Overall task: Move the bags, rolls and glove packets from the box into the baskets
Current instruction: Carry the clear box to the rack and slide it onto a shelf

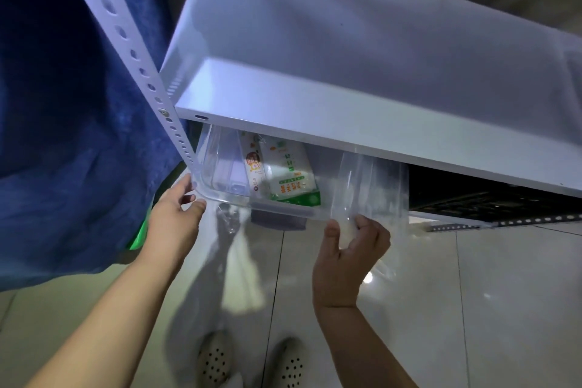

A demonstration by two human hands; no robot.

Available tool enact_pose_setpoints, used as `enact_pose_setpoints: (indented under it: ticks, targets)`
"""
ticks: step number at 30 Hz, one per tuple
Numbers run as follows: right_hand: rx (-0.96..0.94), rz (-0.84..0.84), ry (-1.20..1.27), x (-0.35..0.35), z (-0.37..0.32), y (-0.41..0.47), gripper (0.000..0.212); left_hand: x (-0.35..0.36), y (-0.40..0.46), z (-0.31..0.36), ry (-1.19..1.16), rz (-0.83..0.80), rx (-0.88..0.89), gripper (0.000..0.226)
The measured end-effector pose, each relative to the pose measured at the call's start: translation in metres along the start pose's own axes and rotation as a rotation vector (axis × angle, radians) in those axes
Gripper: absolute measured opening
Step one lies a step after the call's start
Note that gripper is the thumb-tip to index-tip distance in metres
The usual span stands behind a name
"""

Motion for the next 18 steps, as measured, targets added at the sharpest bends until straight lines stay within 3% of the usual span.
enact_pose_setpoints:
  ticks: [8,13,18]
  targets:
    - [-0.278,-0.115,-0.203,0.046,-0.05,-0.041,0.035,-0.008,0.002,0.008,-0.131,-0.099,-0.034,0.049]
    - [-0.416,-0.198,-0.363,0.098,-0.095,-0.034,0.039,-0.028,0.01,-0.002,-0.219,0.044,-0.124,0.026]
    - [-0.42,-0.269,-0.441,0.136,-0.12,-0.045,0.037,-0.049,0.014,-0.016,-0.251,0.122,-0.177,0.028]
Point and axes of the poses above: each hand's wrist, its own y-axis towards the middle knuckle, its own x-axis out of the palm, z = x × y, the point moved 5 cm from there along y, towards the middle knuckle, and after that the axes turned 3 degrees about -y, right-handed, at the moved point
